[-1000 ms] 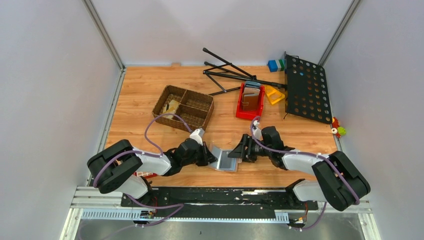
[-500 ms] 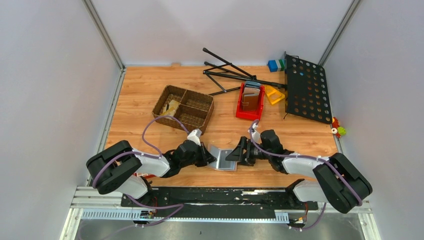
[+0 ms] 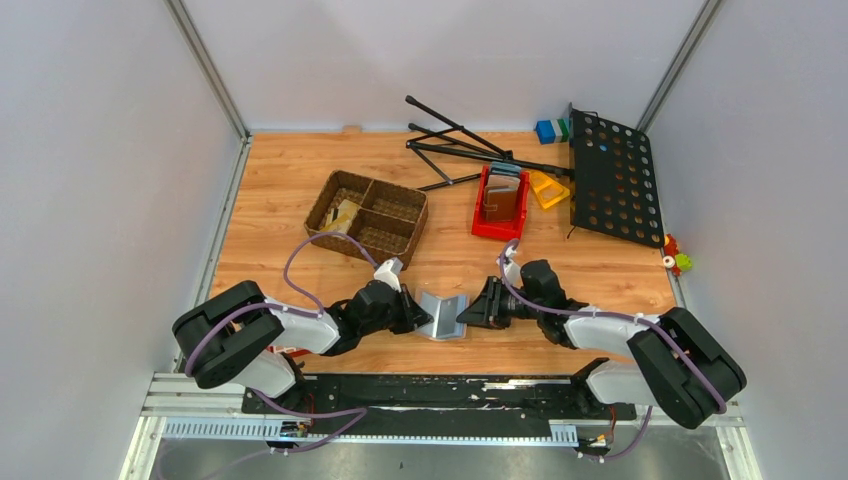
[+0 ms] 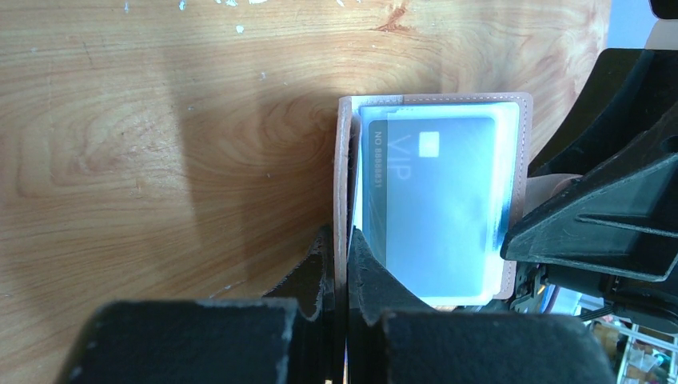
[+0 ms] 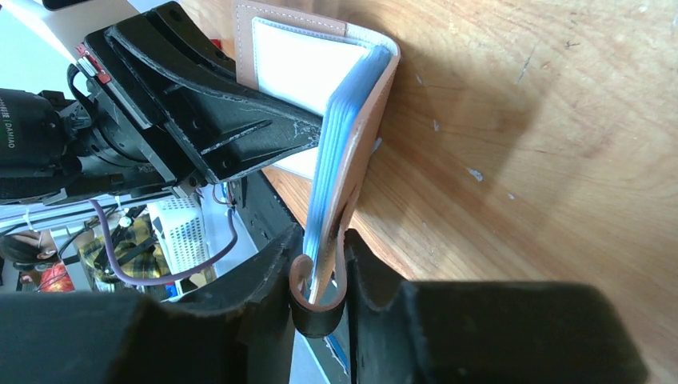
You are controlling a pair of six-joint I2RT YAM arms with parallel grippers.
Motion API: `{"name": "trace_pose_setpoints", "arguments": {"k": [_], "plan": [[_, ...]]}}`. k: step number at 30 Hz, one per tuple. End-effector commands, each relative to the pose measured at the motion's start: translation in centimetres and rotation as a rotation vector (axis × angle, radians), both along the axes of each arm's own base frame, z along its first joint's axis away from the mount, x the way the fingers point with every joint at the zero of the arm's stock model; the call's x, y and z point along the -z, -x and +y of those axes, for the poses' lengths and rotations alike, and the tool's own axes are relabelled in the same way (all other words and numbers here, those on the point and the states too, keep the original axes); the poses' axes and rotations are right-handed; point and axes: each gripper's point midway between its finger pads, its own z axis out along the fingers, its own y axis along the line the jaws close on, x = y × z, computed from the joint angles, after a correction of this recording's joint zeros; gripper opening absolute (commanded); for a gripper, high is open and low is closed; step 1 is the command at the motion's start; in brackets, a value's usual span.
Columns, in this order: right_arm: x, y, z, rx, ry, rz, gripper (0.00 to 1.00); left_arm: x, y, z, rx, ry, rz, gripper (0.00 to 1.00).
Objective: Take the credit cards out of the card holder
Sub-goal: Remove the credit card from the card holder.
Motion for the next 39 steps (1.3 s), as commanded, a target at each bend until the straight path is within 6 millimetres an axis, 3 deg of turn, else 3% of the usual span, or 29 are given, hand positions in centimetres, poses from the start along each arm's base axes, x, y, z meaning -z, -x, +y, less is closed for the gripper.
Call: {"name": "trace_pose_setpoints", "arguments": {"k": [1,5,9,16,21,23,28,31,39], "plan": [[-1.2,-1.1,0.7,0.001,-0.024,-0.05,0.24,1.3,0.2,1.1,-0.022,-0.052,0.009,0.0],[-1.4,-1.2,1.0,-0.009,-0.024,-0.053,0.2,1.2,0.2,1.0,-0.019,-0.049,0.009,0.0],[-1.6,-1.3,1.5,-0.028,-0.014,-0.066,0.07,1.2,0.2,0.8,-0.012,-0.045,0.011,0.0],[-2.3,-1.3,2.6,-0.066,0.036,-0.102,0.08,1.1,0.5,-0.1,0.018,-0.021,0.014,0.0],[-1.2,-1.8,1.9,-0.052,0.196,-0.082,0.11,0.6,0.5,-0.2,0.026,-0.007,-0.001,0.0],[-1.1,-2.0,1.6,-0.046,0.221,-0.085,0.16,0.2,0.4,-0.1,0.022,-0.001,-0.013,0.0],[-1.0,-1.8,1.4,-0.041,0.221,-0.088,0.49,-0.6,0.3,0.3,0.027,-0.019,-0.044,0.0],[-1.1,-1.5,1.8,-0.047,0.176,-0.082,0.63,-1.1,0.3,0.3,0.042,-0.033,-0.061,0.0],[-0.8,-1.4,2.6,-0.058,0.13,-0.06,0.6,-2.1,0.4,-0.7,0.073,-0.065,-0.108,0.0]]}}
